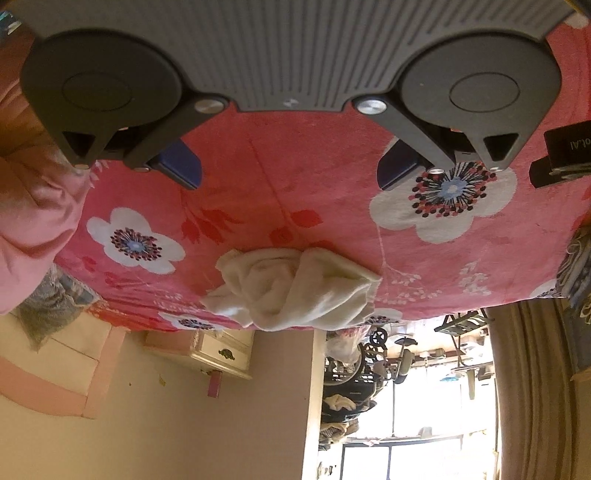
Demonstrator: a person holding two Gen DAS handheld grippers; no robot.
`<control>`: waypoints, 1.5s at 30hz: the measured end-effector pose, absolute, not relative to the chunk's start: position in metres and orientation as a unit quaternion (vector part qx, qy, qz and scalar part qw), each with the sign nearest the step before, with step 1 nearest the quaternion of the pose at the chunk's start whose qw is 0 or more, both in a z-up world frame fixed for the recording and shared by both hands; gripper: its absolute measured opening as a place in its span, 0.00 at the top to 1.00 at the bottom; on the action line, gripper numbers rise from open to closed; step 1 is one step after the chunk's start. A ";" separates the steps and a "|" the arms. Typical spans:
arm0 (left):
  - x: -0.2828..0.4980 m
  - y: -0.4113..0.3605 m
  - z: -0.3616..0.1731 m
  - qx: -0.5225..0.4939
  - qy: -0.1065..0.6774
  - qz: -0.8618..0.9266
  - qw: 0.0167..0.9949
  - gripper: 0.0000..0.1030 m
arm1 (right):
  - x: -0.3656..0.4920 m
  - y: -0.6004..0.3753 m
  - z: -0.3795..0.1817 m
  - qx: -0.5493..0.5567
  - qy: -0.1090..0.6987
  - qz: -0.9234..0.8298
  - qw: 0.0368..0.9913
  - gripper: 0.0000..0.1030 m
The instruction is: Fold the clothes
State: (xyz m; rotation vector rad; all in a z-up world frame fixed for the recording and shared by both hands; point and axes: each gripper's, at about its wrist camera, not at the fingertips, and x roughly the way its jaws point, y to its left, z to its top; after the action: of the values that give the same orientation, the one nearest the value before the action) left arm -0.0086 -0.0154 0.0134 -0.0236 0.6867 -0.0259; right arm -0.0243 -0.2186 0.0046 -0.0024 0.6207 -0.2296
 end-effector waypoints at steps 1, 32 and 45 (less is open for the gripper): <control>-0.008 -0.016 0.012 -0.014 0.338 -0.015 0.941 0.02 | -0.024 -0.220 0.004 0.000 0.307 -0.114 0.945 0.01; -0.008 -0.022 0.010 0.002 0.338 -0.007 0.941 0.03 | -0.025 -0.223 -0.002 -0.003 0.320 -0.112 0.941 0.01; -0.005 -0.021 0.006 -0.004 0.346 -0.007 0.938 0.03 | -0.024 -0.220 -0.003 -0.003 0.321 -0.113 0.940 0.01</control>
State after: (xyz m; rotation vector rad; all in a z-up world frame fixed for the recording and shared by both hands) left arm -0.0052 -0.0212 0.0058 -0.0087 0.7076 -0.0133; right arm -0.0236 -0.2197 -0.0030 -0.0064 0.6555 -0.2305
